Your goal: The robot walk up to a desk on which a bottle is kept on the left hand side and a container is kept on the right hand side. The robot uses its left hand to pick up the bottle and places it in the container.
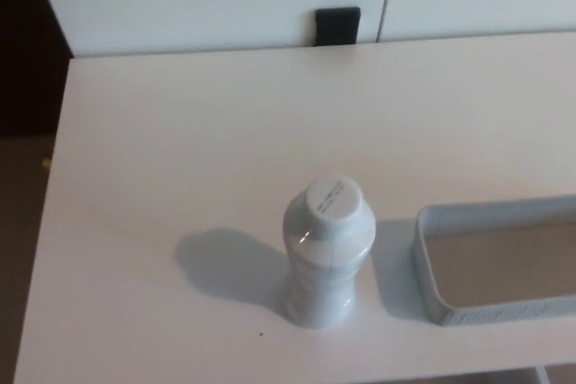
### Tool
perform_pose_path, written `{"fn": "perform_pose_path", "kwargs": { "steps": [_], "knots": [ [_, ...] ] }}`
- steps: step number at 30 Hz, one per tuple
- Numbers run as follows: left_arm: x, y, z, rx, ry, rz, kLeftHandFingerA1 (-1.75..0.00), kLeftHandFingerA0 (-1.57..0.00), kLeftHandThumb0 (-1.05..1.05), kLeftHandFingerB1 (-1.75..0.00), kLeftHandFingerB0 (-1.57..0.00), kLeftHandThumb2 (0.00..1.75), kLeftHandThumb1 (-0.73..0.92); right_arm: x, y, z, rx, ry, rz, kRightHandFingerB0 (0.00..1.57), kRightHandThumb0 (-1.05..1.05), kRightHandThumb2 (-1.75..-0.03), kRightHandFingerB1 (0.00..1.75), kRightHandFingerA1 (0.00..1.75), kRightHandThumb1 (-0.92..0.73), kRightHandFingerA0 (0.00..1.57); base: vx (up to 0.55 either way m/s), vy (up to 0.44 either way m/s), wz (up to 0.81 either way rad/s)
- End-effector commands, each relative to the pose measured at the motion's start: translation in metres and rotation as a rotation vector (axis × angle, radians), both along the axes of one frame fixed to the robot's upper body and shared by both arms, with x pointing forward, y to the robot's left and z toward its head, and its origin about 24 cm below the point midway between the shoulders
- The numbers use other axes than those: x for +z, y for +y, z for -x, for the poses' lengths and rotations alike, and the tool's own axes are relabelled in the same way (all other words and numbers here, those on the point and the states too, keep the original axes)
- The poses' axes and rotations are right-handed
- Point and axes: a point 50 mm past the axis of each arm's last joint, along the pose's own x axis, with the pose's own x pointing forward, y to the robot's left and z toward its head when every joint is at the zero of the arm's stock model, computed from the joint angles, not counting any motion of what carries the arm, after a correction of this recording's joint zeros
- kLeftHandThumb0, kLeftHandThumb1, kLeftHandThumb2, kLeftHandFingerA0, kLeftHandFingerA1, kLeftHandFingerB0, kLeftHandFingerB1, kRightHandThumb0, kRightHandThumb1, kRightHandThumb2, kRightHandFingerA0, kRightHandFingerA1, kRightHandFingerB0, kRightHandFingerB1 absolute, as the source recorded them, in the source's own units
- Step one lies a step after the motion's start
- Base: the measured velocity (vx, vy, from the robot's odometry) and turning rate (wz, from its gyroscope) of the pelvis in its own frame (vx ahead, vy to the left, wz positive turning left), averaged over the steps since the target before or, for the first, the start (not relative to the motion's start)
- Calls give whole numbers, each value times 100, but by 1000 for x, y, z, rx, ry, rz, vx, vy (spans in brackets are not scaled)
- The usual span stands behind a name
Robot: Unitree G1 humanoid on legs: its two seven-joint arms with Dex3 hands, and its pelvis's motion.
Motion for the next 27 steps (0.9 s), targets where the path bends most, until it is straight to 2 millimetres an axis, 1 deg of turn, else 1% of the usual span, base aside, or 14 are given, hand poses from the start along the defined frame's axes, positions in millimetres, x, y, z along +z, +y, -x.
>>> {"fn": "perform_pose_path", "kwargs": {
  "steps": [1,3,8,9,10,11,14,19,20,21,22,24,25,27],
  "knots": [
    [14,19,74,-311,303,0,-66,-52,-25,-57,-26,82,35,18,-3,24,62,-26,56,36,0,-58,50,60,-65,43,0,0,0],
    [14,22,83,-324,328,8,-52,-66,-36,-51,-41,55,52,19,-4,26,60,-16,64,34,-1,-61,49,61,-64,45,0,0,0],
    [15,26,88,-360,353,-6,-52,-66,-36,-51,-41,55,52,23,-5,30,61,-15,67,36,1,-59,49,60,-65,46,0,0,0],
    [21,46,90,20,214,114,-69,-33,11,-59,-18,87,39,31,-4,40,57,-12,70,34,2,-59,47,66,-69,50,0,0,0],
    [23,53,91,266,94,253,-69,-33,11,-59,-18,87,39,38,-3,47,54,-9,73,34,2,-59,47,66,-69,50,0,0,0],
    [29,60,86,353,-23,256,-64,-36,-28,-44,-6,58,61,51,-2,58,69,-9,97,33,-5,-57,48,68,-64,50,19,-40,9],
    [52,69,62,210,-140,-27,-62,-31,-29,-45,-5,57,59,62,-2,67,109,-3,149,36,-11,-57,47,60,-60,44,0,0,0],
    [132,62,26,216,-648,-164,-48,-15,-35,-34,-5,58,58,59,-6,80,111,-31,120,35,-2,-58,47,58,-64,42,0,0,0],
    [155,52,16,150,-768,-181,-45,-16,-41,-34,-7,57,55,59,-5,78,122,-47,125,28,-1,-92,59,66,-45,37,0,0,0],
    [172,44,10,99,-853,-192,-45,-16,-41,-34,-7,57,55,60,-4,76,130,-58,128,28,-1,-92,59,66,-45,37,0,0,0],
    [188,35,4,31,-933,-205,-46,-12,-50,-25,-5,69,49,61,-2,74,138,-67,131,33,-3,-56,50,67,-65,45,0,0,0],
    [219,13,-7,-148,-1064,-246,-42,-7,-47,-16,0,76,48,62,1,70,159,-60,140,27,-3,-91,58,64,-45,35,0,0,0],
    [235,-1,-13,-246,-1118,-259,-39,-9,-43,-19,0,56,55,60,1,69,175,-51,155,29,-6,-89,57,63,-42,37,0,0,0],
    [255,-21,-22,-375,-1164,-306,-42,-6,-60,-17,0,71,35,58,1,68,199,-38,178,29,-7,-88,57,63,-43,40,0,0,0]
  ]
}}
